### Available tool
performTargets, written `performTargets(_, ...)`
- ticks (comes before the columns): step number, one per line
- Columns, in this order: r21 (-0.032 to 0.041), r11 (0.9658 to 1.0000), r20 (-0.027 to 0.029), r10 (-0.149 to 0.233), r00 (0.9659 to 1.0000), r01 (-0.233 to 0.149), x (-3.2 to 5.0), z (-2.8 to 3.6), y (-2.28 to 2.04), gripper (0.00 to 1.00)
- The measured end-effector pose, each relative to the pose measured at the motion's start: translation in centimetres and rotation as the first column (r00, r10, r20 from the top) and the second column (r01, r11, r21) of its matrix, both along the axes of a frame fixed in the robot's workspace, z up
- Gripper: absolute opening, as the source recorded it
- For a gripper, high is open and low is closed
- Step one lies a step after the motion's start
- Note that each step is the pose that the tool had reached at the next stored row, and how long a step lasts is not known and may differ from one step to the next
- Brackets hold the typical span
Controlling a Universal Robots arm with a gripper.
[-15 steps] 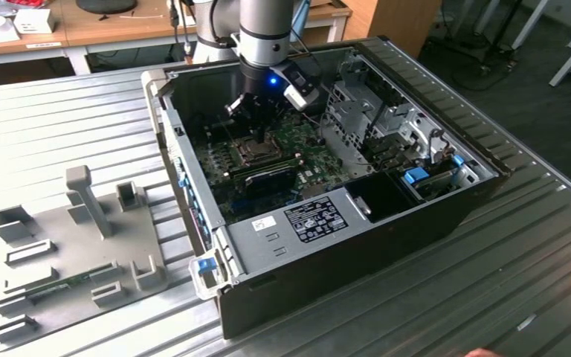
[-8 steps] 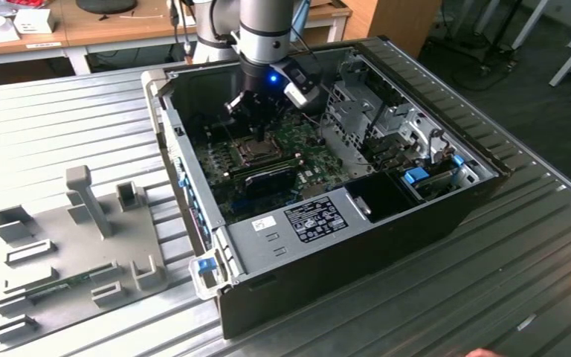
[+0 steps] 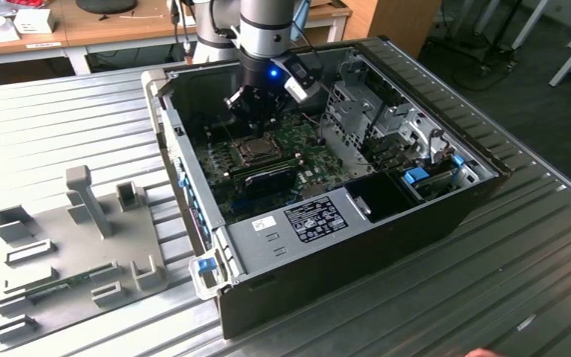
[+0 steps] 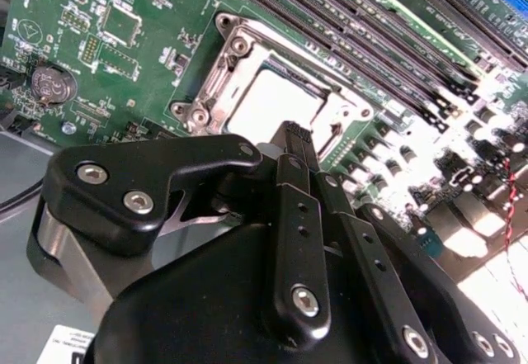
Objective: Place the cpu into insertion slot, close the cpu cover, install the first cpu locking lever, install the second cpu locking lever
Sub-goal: 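Install the first cpu locking lever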
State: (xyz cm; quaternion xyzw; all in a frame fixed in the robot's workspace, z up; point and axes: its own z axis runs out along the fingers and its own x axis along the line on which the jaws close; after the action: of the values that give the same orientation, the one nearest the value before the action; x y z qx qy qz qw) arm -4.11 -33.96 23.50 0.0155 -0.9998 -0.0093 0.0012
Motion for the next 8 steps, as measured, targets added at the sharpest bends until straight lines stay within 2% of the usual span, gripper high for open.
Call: performTargets(8,0.0000,1.0000,-0.0011,0.000,1.0000,0.000,0.00,0.01,0.00,0.11)
